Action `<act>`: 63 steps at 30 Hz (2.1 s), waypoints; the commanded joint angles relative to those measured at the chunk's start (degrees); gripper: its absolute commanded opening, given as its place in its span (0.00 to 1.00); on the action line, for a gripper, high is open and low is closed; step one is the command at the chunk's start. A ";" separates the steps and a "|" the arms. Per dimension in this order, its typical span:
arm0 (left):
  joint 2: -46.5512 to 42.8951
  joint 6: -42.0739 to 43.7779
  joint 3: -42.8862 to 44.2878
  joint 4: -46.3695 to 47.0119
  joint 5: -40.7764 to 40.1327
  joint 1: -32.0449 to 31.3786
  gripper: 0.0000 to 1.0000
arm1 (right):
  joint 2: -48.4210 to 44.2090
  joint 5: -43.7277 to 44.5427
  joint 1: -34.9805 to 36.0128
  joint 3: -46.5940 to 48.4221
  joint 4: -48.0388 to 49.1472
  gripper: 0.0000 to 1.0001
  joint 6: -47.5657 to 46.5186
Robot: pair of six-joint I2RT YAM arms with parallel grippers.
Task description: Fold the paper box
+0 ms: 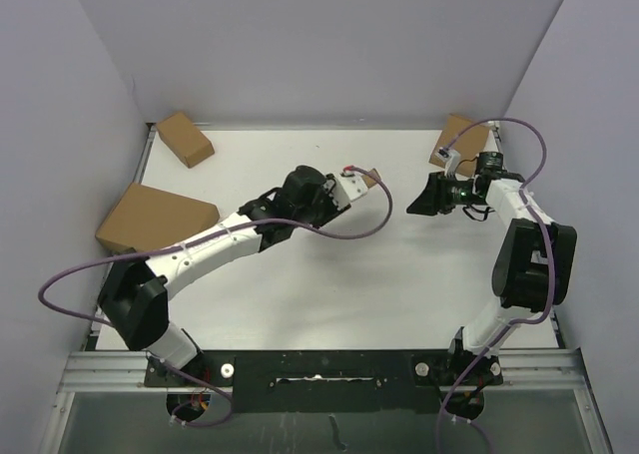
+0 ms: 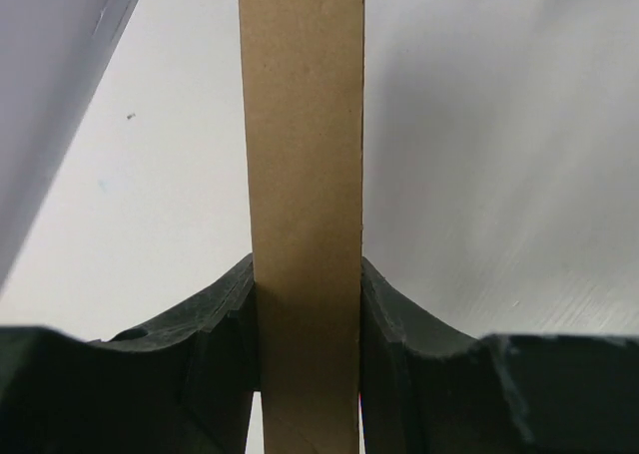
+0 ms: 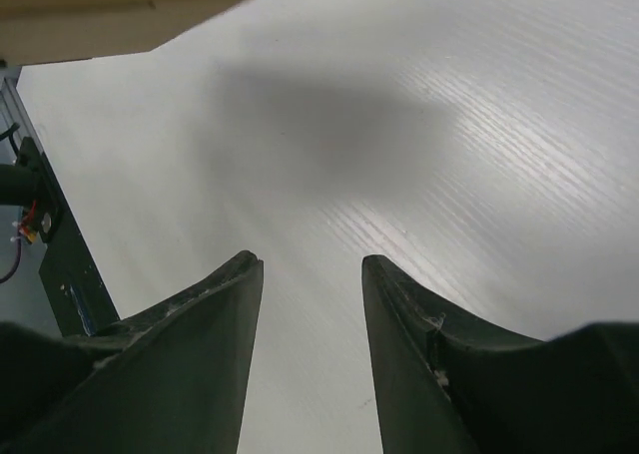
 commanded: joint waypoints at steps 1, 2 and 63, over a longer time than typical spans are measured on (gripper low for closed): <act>5.81 24.93 3.15 -6.06 -9.54 -4.85 0.28 | -2.93 -4.31 -3.80 -0.68 -0.30 0.46 -0.80; 6.76 26.78 3.13 -5.17 -9.74 -5.15 0.28 | -3.20 -4.59 -4.29 -0.86 -0.22 0.46 -0.79; 34.65 -28.29 21.40 -3.94 35.31 21.77 0.64 | -2.96 32.18 47.03 -16.64 16.80 0.00 -40.67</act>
